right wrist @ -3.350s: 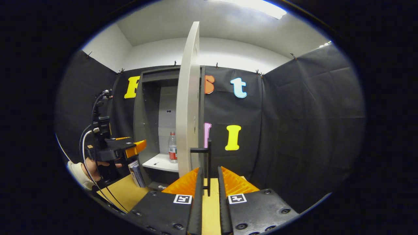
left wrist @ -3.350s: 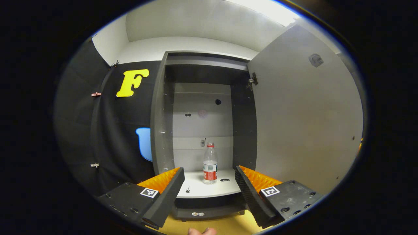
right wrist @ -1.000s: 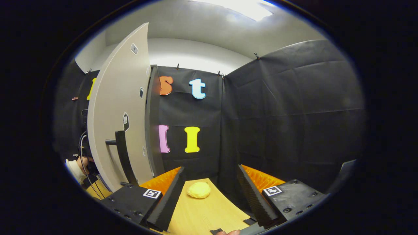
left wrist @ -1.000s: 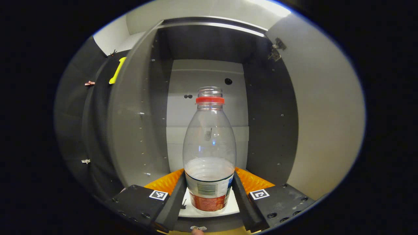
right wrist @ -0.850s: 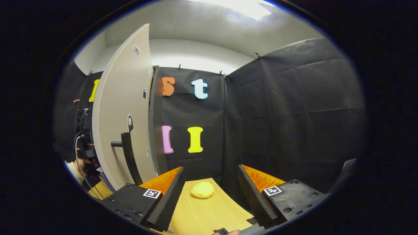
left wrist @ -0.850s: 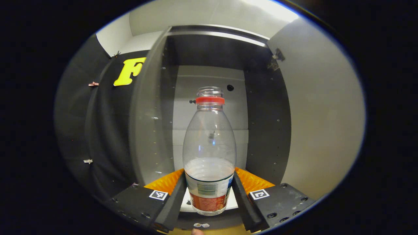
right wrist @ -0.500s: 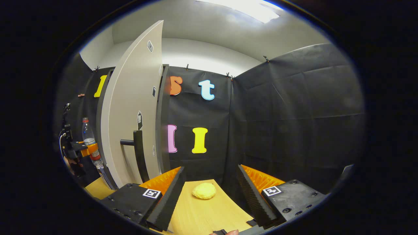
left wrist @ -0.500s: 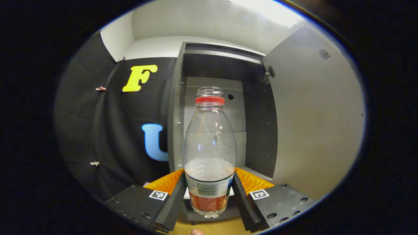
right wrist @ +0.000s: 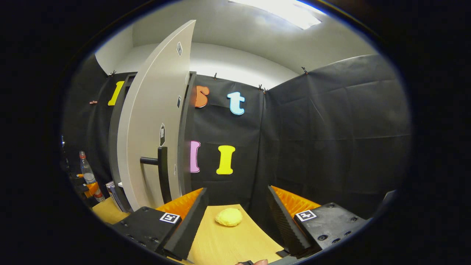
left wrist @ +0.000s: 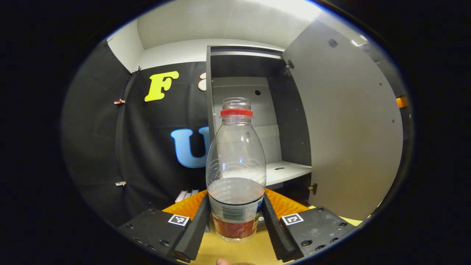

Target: Open the cabinet door with the right hand, grasp the bottle in the cabinet with the left hand and place it on the coaster, then close the cabinet door with the right hand.

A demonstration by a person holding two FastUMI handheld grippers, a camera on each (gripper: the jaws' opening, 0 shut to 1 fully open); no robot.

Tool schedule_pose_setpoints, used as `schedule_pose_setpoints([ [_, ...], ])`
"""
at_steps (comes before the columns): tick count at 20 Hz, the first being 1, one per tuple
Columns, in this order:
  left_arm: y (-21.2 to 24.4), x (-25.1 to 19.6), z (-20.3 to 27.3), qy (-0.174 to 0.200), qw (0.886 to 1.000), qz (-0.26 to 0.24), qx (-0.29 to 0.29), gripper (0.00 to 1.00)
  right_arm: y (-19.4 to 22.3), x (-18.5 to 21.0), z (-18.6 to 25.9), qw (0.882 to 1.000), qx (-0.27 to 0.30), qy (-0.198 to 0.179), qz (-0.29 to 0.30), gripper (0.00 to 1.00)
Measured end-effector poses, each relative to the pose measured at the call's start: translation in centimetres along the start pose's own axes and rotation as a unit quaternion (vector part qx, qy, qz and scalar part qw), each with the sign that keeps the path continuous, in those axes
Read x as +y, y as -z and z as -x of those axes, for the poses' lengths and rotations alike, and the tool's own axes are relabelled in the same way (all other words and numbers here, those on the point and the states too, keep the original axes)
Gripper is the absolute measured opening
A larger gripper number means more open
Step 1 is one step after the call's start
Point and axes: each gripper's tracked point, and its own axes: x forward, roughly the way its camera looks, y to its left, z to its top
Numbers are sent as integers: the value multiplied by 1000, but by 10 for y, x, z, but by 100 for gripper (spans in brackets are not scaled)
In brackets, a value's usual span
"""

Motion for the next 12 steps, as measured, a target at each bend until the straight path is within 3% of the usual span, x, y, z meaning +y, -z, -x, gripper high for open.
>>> schedule_pose_setpoints([
  [6, 74, 1, 29, 5, 999, 31, -2, 77, -3, 3, -2, 1000, -10, -6, 1, 97],
  [12, 159, -9, 53, 38, 998, 38, 28, 78, 1, 2, -5, 999, 2, 7, -33, 98],
])
